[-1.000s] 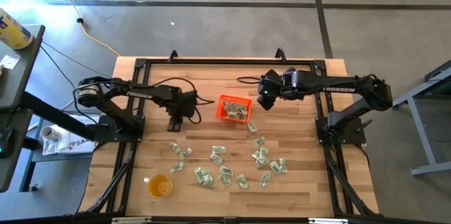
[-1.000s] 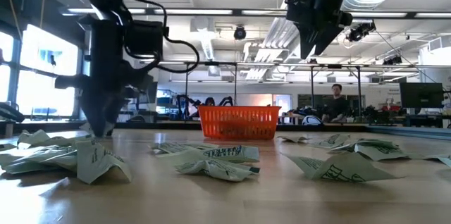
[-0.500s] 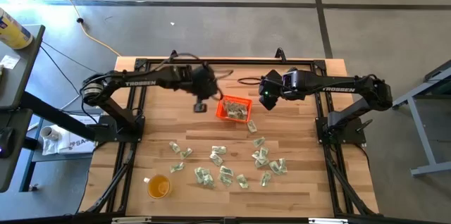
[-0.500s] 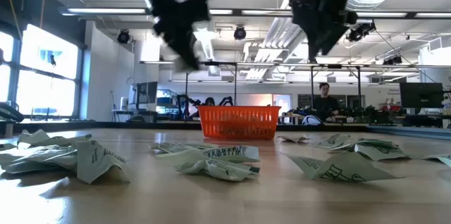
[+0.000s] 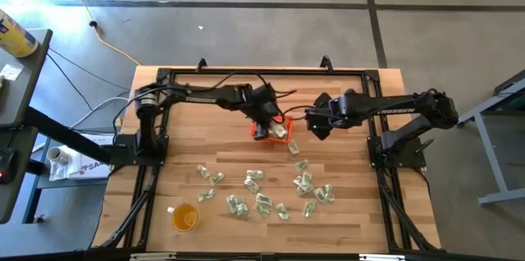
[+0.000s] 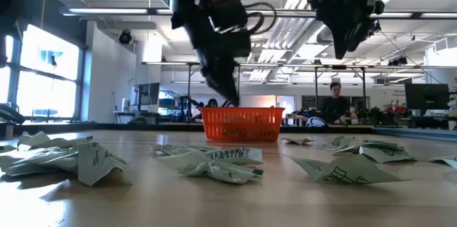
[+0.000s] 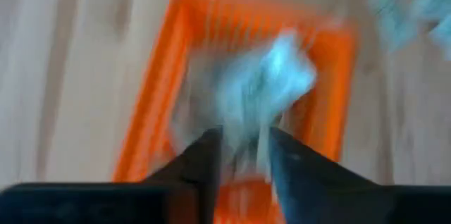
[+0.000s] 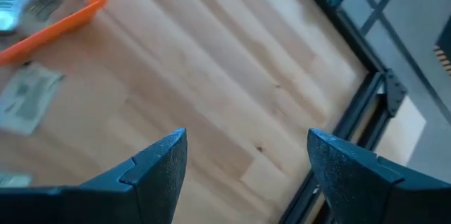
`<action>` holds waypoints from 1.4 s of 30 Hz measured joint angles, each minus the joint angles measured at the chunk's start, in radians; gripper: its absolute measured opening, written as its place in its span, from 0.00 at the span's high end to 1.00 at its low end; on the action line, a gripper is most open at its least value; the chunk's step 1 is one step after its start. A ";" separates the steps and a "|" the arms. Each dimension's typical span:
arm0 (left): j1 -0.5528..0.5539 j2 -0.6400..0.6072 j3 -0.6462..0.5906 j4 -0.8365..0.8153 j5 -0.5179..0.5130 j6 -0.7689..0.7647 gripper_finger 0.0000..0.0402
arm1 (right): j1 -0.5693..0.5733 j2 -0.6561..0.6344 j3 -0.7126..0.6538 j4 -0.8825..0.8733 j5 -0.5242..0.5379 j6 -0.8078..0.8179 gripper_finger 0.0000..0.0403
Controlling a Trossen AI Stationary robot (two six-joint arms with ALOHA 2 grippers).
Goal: Pick and place Stevia / Truvia into bins
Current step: Put the stevia packet into the basket
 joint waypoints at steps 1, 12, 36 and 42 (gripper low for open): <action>0.000 -0.003 0.000 -0.040 -0.021 -0.023 0.56 | 0.009 0.000 0.000 0.000 -0.014 0.000 0.30; 0.001 -0.348 -0.052 -0.461 -0.132 -0.129 0.33 | 0.092 0.000 -0.189 0.350 -0.331 -0.404 0.30; 0.002 -0.904 -0.508 -0.500 -0.298 -0.625 0.42 | 0.234 0.121 -0.546 1.098 -0.384 -0.719 0.34; 0.002 -0.903 -0.508 -0.501 -0.298 -0.630 0.42 | 0.189 0.183 -0.539 1.073 -0.510 -0.647 0.51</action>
